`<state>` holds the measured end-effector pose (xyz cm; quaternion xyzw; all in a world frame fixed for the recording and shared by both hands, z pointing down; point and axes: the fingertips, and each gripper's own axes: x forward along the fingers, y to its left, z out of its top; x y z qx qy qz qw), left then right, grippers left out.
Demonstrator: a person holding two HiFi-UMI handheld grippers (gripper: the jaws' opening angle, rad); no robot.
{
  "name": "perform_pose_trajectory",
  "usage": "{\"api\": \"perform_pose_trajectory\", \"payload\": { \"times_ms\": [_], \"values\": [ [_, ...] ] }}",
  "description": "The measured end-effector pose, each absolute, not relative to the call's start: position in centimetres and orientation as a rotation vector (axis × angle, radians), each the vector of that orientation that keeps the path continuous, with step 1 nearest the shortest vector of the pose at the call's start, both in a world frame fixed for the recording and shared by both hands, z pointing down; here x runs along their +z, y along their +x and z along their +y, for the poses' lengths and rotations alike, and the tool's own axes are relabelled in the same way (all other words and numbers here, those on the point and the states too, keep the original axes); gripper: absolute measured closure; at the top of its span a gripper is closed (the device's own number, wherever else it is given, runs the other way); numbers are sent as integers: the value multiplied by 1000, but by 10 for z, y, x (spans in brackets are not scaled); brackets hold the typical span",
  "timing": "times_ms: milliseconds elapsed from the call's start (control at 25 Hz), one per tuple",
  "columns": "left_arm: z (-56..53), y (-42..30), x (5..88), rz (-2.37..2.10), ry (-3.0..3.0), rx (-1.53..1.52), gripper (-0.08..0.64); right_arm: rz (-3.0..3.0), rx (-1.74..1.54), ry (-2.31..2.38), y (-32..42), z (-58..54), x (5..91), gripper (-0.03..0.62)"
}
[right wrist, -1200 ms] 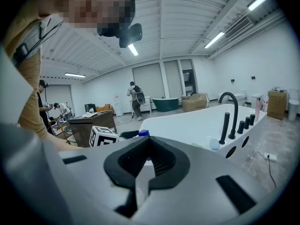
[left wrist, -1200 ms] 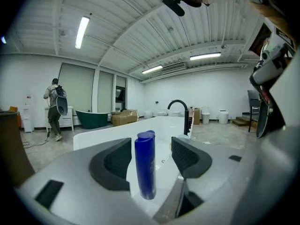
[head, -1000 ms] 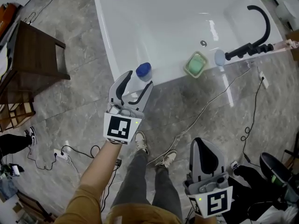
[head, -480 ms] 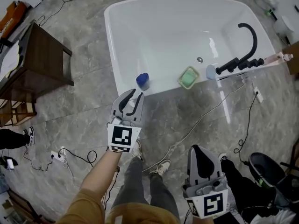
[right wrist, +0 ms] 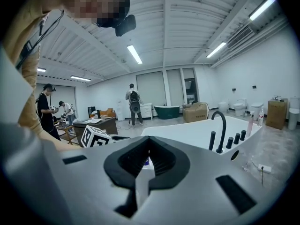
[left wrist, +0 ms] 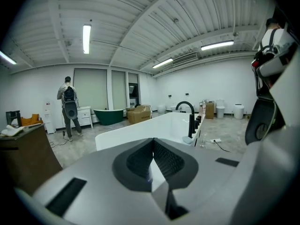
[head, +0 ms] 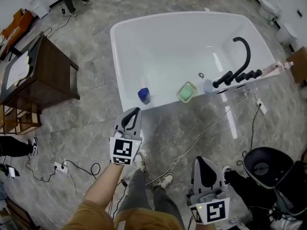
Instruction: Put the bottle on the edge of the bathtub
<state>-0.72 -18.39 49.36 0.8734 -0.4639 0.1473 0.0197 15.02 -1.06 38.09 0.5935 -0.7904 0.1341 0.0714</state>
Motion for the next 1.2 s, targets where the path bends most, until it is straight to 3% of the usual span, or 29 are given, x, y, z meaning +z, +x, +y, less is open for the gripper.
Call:
{"api": "perform_pose_trajectory", "payload": {
  "times_ms": [1200],
  "values": [
    [-124,-18,326,-1455,2869,277,554,-2428,243,1792,144,5,304,595]
  ]
}}
